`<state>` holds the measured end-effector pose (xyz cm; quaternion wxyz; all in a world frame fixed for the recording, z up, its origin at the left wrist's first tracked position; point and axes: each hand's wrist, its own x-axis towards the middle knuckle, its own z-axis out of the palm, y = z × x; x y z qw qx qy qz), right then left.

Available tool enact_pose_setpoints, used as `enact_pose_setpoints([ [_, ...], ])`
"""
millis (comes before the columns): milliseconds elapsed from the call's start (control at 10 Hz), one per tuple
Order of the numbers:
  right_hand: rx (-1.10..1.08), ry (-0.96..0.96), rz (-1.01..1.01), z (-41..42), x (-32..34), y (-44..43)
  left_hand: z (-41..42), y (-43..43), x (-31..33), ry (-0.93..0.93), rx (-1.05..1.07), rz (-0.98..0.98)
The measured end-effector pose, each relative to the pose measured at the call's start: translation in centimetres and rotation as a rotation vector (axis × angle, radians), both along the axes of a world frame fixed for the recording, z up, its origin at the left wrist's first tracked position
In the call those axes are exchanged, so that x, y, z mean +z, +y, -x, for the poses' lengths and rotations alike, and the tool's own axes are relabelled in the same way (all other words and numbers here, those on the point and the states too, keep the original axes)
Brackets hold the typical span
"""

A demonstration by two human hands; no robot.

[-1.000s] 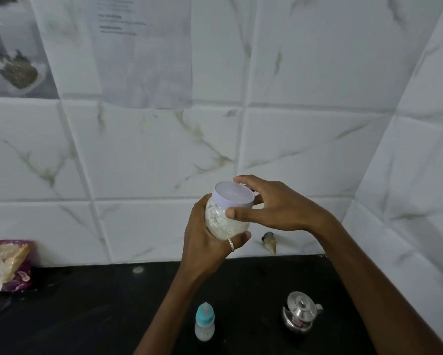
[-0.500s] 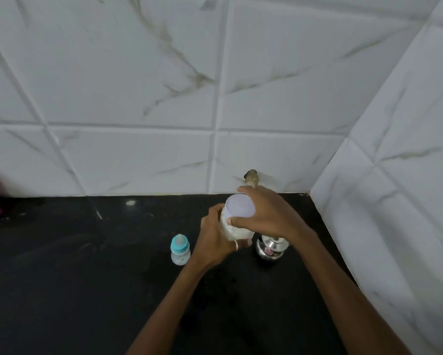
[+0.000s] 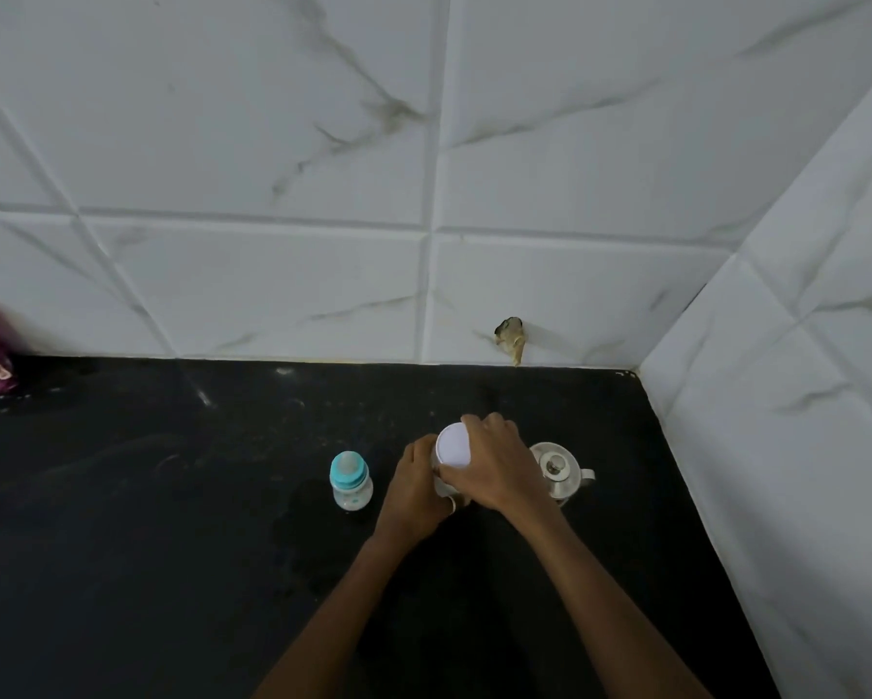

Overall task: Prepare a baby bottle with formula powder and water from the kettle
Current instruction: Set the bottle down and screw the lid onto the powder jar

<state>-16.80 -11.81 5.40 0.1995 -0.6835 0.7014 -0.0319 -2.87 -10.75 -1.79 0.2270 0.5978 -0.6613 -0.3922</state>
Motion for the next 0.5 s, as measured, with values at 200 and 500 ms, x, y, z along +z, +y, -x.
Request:
enact_pose_setpoints([
  [200,-0.015,-0.020,-0.020,0.6,-2.2,0.4,0.2,0.5,-1.2,-0.013,0.016,-0.039],
  [500,-0.012,-0.007,0.006,0.8,-1.8,0.8,0.1,0.5,0.2,-0.032,-0.038,-0.031],
])
